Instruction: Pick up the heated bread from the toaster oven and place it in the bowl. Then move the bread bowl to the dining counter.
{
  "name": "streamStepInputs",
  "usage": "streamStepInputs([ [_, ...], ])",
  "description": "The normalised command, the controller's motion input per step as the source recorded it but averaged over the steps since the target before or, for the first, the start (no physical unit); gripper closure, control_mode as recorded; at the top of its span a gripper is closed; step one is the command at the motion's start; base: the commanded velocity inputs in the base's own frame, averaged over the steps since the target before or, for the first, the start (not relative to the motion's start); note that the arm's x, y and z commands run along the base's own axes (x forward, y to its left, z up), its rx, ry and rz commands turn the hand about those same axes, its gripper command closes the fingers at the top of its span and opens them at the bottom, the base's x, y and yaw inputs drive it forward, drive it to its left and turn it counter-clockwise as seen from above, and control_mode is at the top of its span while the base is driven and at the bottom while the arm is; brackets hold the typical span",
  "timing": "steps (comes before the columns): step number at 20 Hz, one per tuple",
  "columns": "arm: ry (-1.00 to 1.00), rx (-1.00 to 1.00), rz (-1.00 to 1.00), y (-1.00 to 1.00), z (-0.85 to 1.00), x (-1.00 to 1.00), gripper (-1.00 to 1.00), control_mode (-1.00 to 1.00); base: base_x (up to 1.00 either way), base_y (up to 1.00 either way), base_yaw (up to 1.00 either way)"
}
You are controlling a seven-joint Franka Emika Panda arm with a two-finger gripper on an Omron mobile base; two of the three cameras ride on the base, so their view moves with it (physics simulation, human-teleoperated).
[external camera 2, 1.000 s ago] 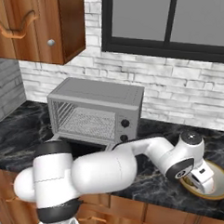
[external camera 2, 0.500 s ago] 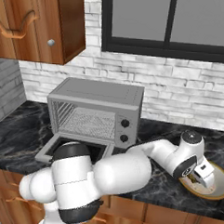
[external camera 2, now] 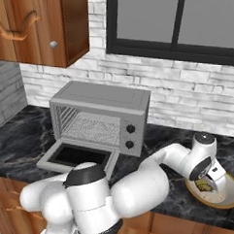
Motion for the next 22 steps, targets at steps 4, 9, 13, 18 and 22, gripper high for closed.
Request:
streamStepInputs([
  [4, 0.0, 0.0, 0.0, 0.07, 0.06, -0.08, -1.0, -1.0, 0.0, 0.0, 0.0],
  [9, 0.01, 0.03, -0.01, -0.07, 0.08, -0.7, -1.0, -1.0, 0.0, 0.0, 0.0],
  [13, 0.06, 0.15, -0.13, -0.27, 0.37, -0.71, -1.0, -1.0, 0.0, 0.0, 0.0],
  [18, 0.08, 0.15, -0.14, -0.15, -0.14, -0.37, -1.0, -1.0, 0.0, 0.0, 0.0],
  [22, 0.0, 0.19, -0.14, 0.0, -0.24, 0.0, -1.0, -1.0, 0.0, 0.0, 0.0],
])
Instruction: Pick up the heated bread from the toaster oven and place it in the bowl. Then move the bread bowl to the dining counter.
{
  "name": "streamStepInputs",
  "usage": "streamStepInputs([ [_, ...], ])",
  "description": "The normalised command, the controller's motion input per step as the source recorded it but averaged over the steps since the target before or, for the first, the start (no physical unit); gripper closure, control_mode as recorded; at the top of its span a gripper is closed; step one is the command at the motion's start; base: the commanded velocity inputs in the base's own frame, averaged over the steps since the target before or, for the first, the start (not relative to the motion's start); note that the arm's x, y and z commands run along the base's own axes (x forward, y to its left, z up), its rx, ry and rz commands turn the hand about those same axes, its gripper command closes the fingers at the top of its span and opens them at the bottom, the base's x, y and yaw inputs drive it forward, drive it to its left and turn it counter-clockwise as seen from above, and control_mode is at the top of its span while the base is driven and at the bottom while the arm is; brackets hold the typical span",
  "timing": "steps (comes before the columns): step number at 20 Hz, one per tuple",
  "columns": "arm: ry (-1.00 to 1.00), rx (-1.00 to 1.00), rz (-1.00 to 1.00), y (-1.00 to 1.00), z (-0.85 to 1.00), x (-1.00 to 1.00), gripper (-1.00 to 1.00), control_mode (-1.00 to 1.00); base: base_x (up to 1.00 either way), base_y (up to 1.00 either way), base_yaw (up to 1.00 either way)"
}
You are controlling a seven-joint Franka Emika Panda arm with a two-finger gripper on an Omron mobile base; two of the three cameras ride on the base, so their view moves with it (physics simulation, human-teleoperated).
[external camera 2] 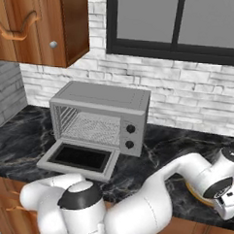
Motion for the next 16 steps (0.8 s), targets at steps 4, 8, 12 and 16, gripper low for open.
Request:
streamStepInputs([
  [4, -0.01, 0.09, -0.16, 0.03, -0.04, 0.03, -1.0, -1.0, 0.0, 0.0, 0.0],
  [8, 0.0, 0.06, -0.18, 0.0, -0.12, 0.06, -1.0, -1.0, 0.0, 0.0, 0.0],
  [12, 0.0, 0.06, -0.17, 0.08, -0.3, 0.04, -1.0, -1.0, 0.0, 0.0, 0.0],
  [16, 0.0, 0.06, -0.16, 0.04, -0.3, 0.06, -1.0, -1.0, 0.0, 0.0, 0.0],
])
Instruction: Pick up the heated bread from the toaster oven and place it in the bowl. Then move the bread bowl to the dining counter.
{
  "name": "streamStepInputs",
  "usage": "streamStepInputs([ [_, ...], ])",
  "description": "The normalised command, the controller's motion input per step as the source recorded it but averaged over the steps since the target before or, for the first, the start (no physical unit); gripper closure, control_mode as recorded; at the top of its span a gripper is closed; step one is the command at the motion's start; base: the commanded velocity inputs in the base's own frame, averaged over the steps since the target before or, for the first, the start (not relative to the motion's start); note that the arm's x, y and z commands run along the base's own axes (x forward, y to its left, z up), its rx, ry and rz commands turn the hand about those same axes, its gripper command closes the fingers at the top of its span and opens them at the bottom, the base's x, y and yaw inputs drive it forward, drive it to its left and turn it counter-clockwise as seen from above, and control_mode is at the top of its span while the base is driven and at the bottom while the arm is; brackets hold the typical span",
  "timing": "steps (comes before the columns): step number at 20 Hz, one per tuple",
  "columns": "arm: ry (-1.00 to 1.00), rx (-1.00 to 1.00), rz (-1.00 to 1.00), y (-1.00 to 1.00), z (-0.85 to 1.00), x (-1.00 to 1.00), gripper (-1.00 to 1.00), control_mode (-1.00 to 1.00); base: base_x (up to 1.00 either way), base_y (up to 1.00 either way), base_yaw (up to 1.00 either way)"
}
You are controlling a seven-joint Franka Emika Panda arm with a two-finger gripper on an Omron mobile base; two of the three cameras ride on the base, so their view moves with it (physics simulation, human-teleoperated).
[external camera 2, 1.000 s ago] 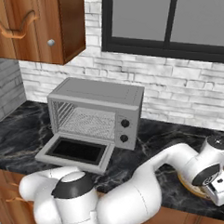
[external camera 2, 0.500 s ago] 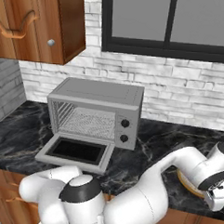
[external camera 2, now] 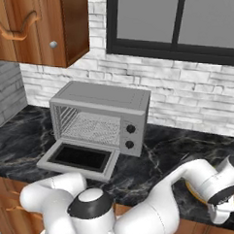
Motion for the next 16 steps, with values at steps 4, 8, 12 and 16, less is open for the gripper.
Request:
streamStepInputs([
  [4, -0.01, 0.0, -0.07, 0.05, -0.12, 0.42, -1.0, -1.0, 0.0, 0.0, 0.0],
  [8, 0.0, -0.01, -0.05, 0.0, -0.08, 0.32, -1.0, -1.0, 0.0, 0.0, 0.0],
  [12, 0.0, -0.01, -0.09, 0.0, -0.31, 0.04, -1.0, -1.0, 0.0, 0.0, 0.0],
  [16, 0.0, 0.0, -0.09, 0.0, -0.21, 0.0, -1.0, -1.0, 0.0, 0.0, 0.0],
])
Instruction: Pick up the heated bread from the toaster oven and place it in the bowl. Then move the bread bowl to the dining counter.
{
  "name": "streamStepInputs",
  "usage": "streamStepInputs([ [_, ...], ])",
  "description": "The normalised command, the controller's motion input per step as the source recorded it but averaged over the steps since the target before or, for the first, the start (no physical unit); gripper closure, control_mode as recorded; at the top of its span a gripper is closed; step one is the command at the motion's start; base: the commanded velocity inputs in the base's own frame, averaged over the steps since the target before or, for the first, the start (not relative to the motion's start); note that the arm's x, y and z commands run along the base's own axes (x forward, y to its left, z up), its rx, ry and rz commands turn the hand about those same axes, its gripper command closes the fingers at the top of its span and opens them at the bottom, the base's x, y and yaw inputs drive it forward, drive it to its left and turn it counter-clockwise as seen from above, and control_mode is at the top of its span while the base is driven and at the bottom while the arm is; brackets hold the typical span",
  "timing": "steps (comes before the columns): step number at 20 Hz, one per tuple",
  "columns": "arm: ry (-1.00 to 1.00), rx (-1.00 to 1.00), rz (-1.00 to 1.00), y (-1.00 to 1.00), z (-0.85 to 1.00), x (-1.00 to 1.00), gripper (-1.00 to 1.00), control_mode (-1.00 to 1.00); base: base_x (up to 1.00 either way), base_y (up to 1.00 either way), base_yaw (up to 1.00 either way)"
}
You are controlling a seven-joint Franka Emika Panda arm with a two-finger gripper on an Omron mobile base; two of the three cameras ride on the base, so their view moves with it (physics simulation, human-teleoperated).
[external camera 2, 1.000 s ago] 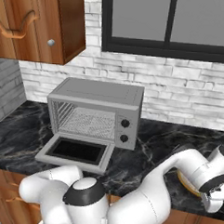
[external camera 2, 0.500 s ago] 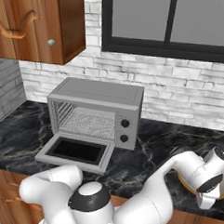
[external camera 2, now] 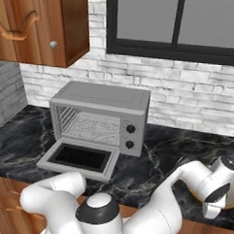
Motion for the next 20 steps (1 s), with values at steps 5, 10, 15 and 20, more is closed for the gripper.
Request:
streamStepInputs([
  [5, -0.04, -0.01, -0.1, 0.0, -0.08, 0.11, -1.0, -1.0, 0.0, 0.0, 0.0],
  [10, 0.0, -0.01, -0.04, 0.0, -0.05, 0.07, 1.0, -1.0, 0.0, 0.0, 0.0],
  [15, -0.02, 0.0, 0.0, 0.0, 0.01, 0.0, 1.0, -1.0, 0.0, 0.0, 0.0],
  [20, -0.28, 0.0, 0.0, 0.0, 0.45, -0.14, 1.0, -1.0, 0.0, 0.0, 0.0],
])
